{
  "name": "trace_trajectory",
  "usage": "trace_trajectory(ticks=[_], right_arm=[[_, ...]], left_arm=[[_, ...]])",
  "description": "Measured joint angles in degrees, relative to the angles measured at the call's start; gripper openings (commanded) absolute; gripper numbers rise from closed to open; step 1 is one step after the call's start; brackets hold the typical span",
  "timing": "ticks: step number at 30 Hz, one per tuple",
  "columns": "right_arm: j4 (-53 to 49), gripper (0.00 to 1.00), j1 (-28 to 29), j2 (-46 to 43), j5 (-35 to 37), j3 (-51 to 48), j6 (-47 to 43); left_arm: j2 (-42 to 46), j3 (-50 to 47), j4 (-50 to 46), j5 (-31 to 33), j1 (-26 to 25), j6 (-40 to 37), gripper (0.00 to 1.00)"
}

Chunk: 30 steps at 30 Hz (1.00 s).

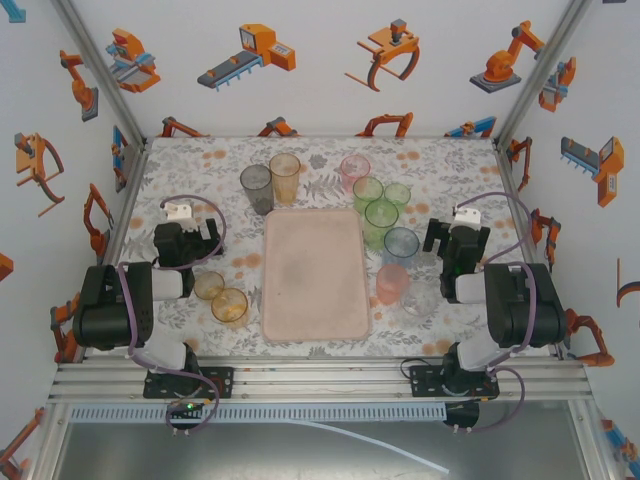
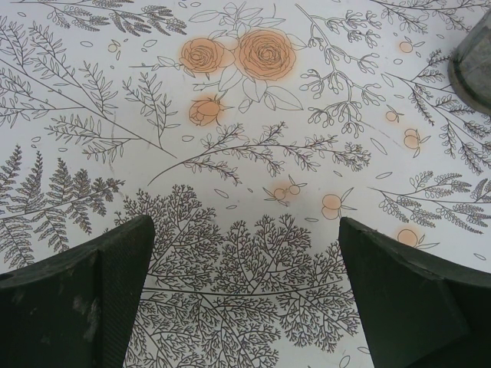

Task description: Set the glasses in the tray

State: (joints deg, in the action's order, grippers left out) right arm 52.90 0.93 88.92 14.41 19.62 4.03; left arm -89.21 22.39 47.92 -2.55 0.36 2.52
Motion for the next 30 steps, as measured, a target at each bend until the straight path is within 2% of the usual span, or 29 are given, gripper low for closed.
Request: trace_trajectory(ticks=[30], right_arm=[[1.25,0.99,-0.52,-1.29,0.31,-1.18,0.90]], left_arm=[[0.85,0.00,-0.94,-0.33,-0.02,-0.31,0.97]])
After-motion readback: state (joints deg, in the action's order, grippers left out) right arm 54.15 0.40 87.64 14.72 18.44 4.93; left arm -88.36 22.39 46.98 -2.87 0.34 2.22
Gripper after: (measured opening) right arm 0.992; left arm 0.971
